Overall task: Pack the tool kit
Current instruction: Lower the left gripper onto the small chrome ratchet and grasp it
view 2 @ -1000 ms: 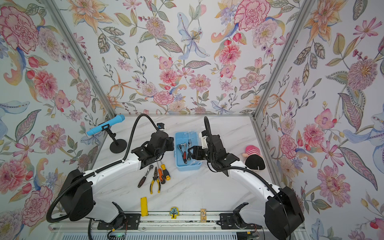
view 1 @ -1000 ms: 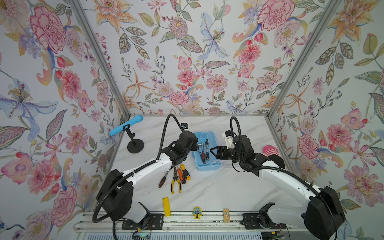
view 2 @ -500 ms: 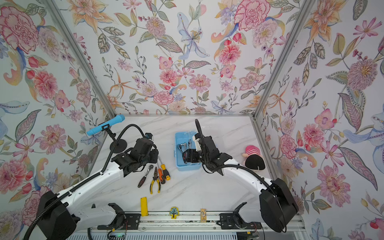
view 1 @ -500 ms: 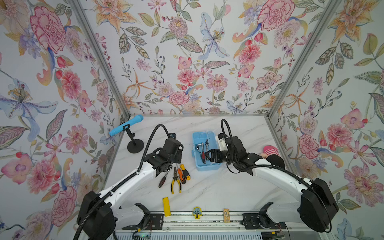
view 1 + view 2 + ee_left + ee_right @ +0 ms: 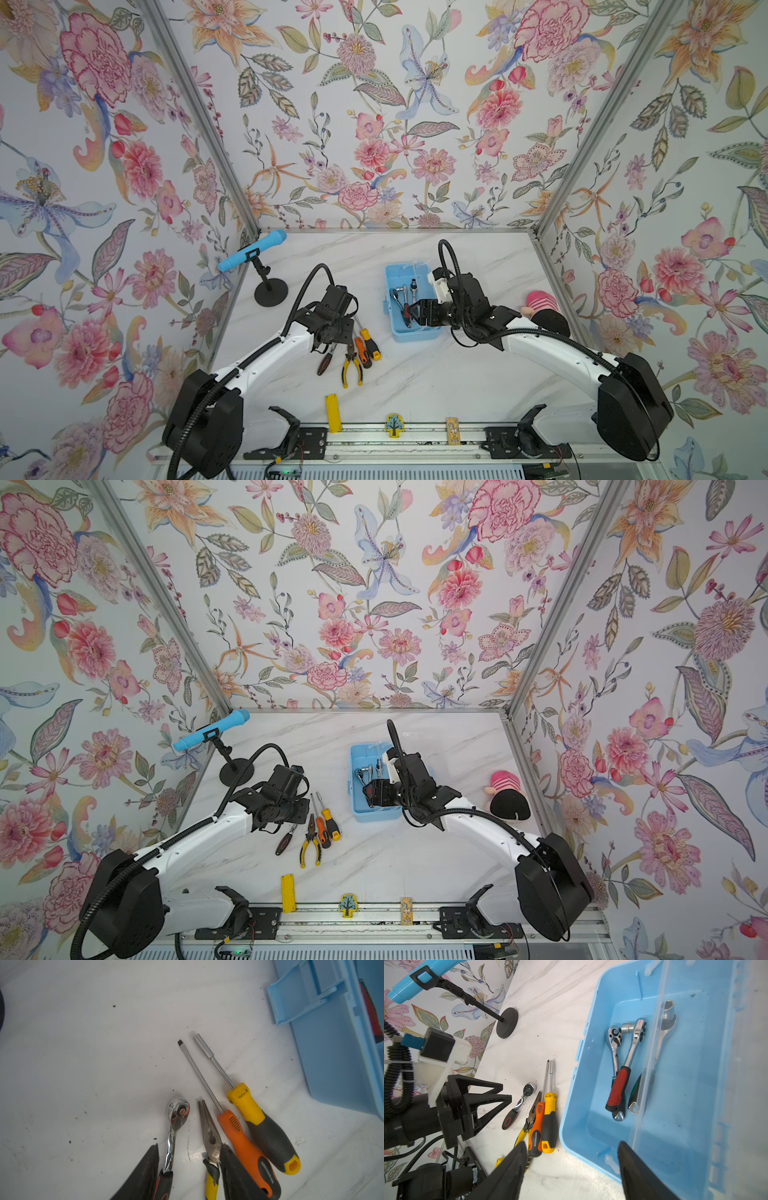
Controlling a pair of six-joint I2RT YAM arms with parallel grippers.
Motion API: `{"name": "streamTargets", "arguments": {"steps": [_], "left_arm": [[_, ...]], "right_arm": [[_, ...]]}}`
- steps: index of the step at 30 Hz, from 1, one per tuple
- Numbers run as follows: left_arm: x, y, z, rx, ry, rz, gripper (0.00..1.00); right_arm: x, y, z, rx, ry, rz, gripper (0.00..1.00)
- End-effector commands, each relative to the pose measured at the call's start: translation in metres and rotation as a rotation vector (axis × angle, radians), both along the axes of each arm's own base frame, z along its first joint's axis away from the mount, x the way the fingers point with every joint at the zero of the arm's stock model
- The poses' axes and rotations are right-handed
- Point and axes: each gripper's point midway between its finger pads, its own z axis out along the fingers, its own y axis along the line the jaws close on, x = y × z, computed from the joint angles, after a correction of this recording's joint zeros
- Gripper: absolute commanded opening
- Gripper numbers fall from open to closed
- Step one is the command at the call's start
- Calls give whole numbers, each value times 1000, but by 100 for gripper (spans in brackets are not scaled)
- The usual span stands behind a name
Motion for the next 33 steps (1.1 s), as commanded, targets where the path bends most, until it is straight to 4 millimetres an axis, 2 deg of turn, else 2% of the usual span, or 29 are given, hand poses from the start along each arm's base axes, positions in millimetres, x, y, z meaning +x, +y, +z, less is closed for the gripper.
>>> {"name": "streamTargets", "arguments": {"steps": [1, 16, 33], "left_arm": [[-13, 0, -20, -2, 80, -30, 52], [-19, 22, -52, 100, 169, 29, 53], [-16, 27, -76, 93, 213, 52, 29]], "right_arm": [[4, 5, 0, 8, -1, -1, 70], [5, 4, -11, 8, 14, -4, 70], [5, -4, -17, 10, 23, -18, 69]]}}
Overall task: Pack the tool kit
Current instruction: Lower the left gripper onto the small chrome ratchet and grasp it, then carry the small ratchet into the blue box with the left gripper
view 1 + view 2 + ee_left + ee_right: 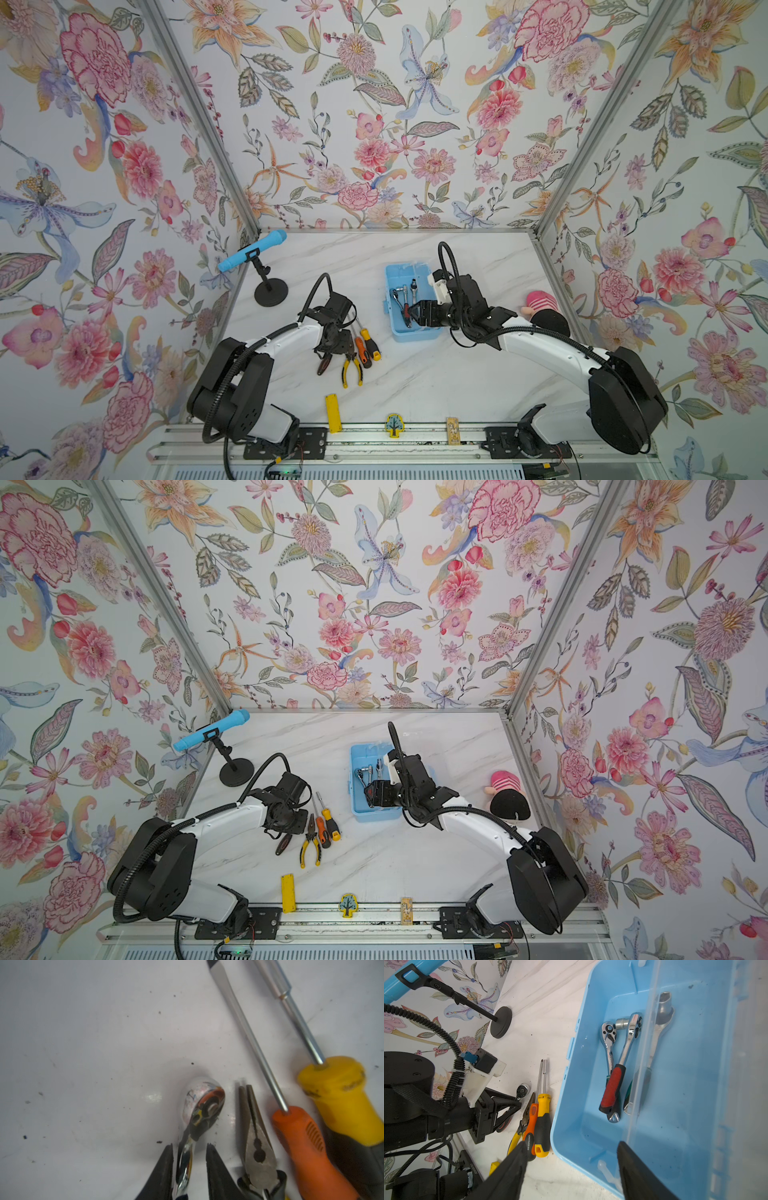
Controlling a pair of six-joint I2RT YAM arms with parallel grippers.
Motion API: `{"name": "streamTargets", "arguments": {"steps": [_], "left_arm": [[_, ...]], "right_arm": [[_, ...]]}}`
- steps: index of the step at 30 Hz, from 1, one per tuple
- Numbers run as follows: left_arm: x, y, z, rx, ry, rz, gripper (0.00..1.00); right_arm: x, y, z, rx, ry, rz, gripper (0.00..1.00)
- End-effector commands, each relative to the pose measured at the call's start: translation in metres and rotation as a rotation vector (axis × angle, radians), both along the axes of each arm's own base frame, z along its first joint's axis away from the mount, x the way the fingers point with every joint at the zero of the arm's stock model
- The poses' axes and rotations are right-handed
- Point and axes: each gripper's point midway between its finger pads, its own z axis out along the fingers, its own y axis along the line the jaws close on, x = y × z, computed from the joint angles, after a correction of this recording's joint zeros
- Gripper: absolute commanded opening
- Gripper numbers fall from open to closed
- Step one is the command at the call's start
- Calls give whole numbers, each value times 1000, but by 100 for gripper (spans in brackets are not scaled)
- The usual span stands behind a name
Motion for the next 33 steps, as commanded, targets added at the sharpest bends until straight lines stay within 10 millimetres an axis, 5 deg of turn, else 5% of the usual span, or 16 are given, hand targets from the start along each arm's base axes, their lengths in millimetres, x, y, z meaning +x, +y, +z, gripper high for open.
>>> {"name": "streamTargets", "arguments": {"steps": [1, 13, 18, 23, 29, 33], "left_arm": [[-3, 4, -11, 8, 23, 2, 27], [3, 2, -16, 0, 12, 9, 0], [15, 3, 0, 6, -49, 25, 0], [46, -16, 63, -89, -207, 40, 0], [92, -102, 165, -487, -512, 61, 0], [113, -163, 200, -797, -586, 100, 0]], "right_arm": [[0, -1, -2, 8, 7, -5, 69], [7, -9, -9, 3, 19, -31, 69], [7, -9, -7, 8, 22, -30, 69], [8, -10, 8, 29, -6, -34, 69], [10, -16, 33, 67, -39, -55, 69], [12, -21, 37, 79, -38, -85, 69]]}}
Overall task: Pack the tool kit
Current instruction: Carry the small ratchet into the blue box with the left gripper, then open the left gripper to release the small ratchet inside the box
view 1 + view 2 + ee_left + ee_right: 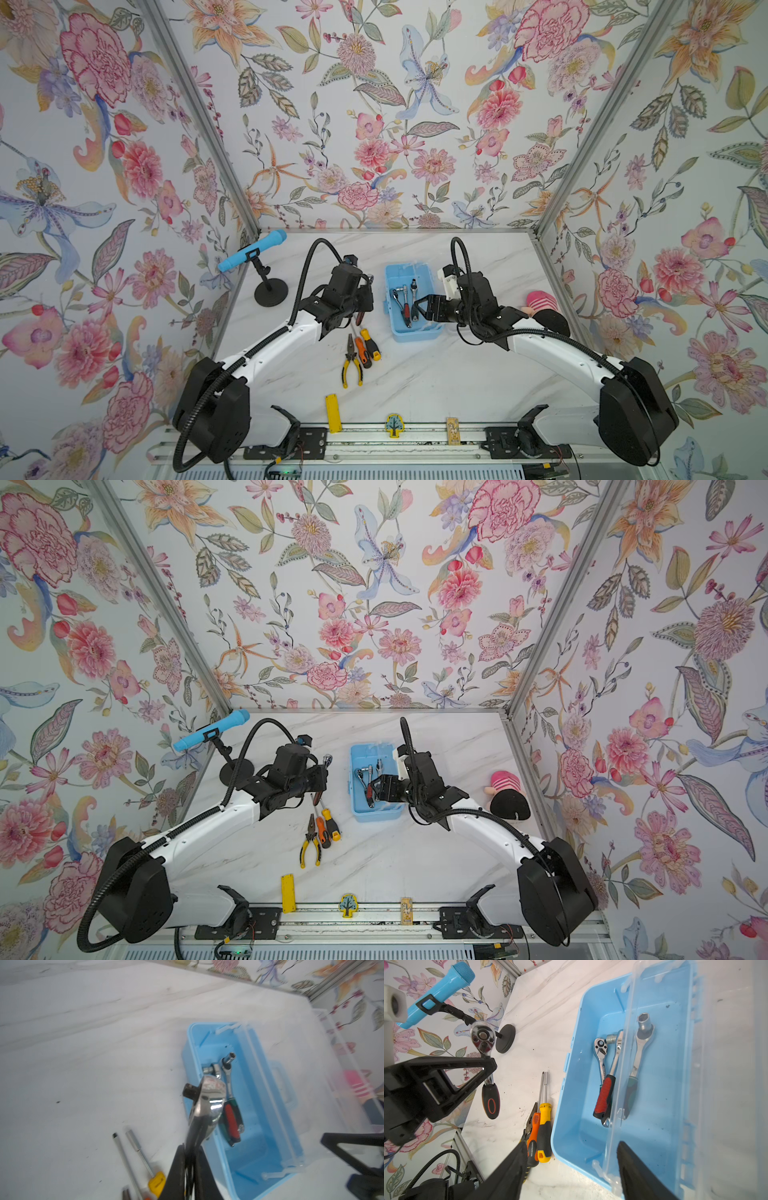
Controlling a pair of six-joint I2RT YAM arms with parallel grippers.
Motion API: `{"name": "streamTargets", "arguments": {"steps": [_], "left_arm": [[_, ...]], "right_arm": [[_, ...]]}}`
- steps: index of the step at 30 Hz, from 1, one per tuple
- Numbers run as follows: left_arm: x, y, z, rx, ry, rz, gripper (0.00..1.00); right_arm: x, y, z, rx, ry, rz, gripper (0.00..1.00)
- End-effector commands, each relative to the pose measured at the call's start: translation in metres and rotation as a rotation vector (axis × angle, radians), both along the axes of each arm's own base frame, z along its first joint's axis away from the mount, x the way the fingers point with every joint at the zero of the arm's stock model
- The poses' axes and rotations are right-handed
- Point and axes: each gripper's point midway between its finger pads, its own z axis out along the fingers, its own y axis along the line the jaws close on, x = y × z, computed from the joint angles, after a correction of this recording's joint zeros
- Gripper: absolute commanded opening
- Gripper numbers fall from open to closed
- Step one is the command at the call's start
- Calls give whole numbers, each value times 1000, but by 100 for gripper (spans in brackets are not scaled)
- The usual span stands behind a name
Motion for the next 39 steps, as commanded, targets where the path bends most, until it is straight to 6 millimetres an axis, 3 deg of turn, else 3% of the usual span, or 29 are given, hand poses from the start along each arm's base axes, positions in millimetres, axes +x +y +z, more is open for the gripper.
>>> {"name": "streamTargets", "arguments": {"steps": [1, 5, 9, 18, 27, 31, 35, 39], "left_arm": [[23, -56, 39, -320, -74, -6, 0], [40, -95, 34, -420, -63, 4, 0], [50, -116, 22, -468, -33, 13, 0], [58, -109, -21, -443, 47, 122, 0], [61, -117, -48, -403, 90, 109, 0], [64, -119, -54, -376, 99, 104, 15], [69, -121, -47, -340, 76, 95, 33], [73, -118, -40, -311, 48, 95, 38]], "right_arm": [[3, -2, 12, 31, 2, -28, 69], [-1, -6, 11, 45, 18, -36, 69], [-4, -12, 10, 43, 12, -52, 69], [-9, -19, 0, 37, 33, -61, 69], [-7, -25, 0, -2, 15, -72, 69], [-6, -25, 0, -5, 11, -74, 70], [-5, -24, 0, -6, 13, -72, 70], [-5, -25, 0, -6, 14, -74, 70]]}}
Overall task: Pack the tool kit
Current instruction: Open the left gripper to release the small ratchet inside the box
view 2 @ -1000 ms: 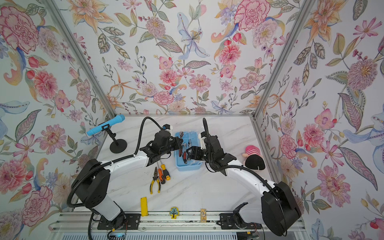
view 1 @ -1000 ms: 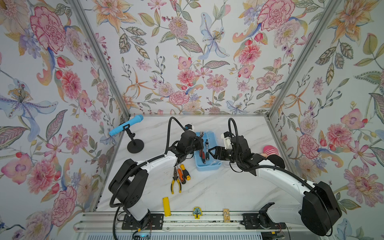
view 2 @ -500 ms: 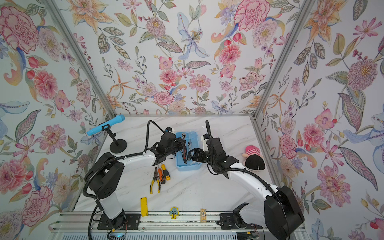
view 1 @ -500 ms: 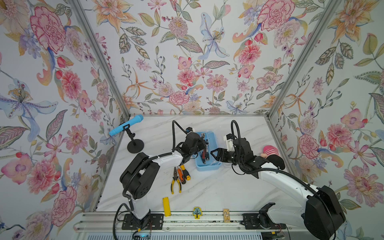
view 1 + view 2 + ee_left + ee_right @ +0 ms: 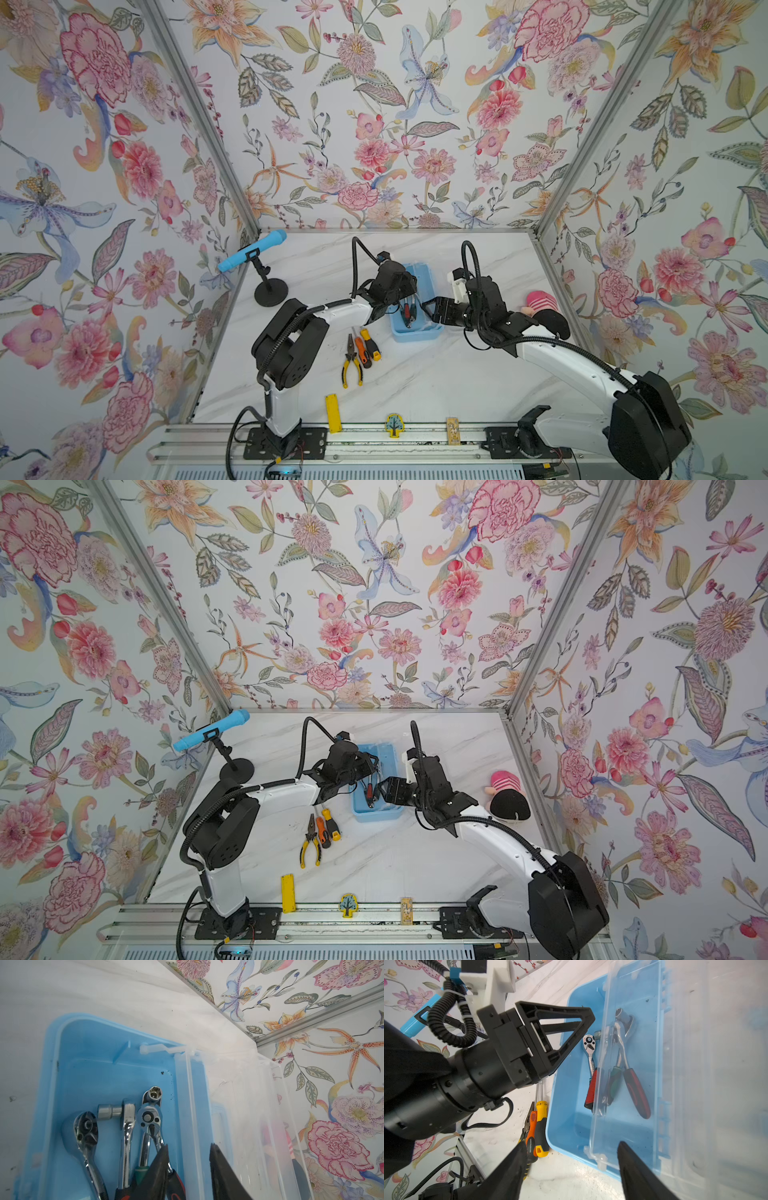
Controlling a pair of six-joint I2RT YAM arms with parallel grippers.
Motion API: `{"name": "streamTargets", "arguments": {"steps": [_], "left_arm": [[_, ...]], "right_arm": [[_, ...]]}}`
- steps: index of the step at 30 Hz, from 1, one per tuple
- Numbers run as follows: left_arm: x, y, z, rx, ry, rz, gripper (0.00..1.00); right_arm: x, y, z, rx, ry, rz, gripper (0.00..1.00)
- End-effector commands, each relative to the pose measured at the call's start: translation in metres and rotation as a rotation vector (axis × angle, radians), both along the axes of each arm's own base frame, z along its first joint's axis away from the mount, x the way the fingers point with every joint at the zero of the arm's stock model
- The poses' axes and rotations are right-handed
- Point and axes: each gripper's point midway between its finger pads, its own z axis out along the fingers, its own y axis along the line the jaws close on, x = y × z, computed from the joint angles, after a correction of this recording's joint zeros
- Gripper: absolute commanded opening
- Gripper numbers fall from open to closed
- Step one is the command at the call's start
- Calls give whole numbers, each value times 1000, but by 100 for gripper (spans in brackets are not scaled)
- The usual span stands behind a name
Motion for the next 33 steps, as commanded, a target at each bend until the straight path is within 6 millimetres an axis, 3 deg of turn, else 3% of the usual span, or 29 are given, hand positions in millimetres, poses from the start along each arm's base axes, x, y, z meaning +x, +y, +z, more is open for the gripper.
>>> {"name": "streamTargets", "arguments": {"steps": [1, 6, 11, 19, 25, 28, 33], "left_arm": [[5, 2, 13, 41, -42, 3, 38], [5, 4, 25, 58, -78, -6, 38], [2, 12, 54, 97, -164, -19, 40], [-16, 43, 85, 285, -274, 7, 42], [-38, 79, 82, 385, -275, 47, 46], [-50, 95, 73, 413, -247, 60, 45], [-71, 116, 53, 445, -190, 73, 44]], "right_arm": [[2, -6, 3, -17, -16, -16, 70], [3, -5, 10, -9, -30, -15, 70], [5, -2, 19, -8, -47, -2, 69], [6, 4, 26, -18, -74, 16, 69], [1, 11, 24, -76, -90, 37, 69], [0, 10, 21, -83, -97, 35, 69], [-17, 27, 14, -98, -107, 90, 69]]}}
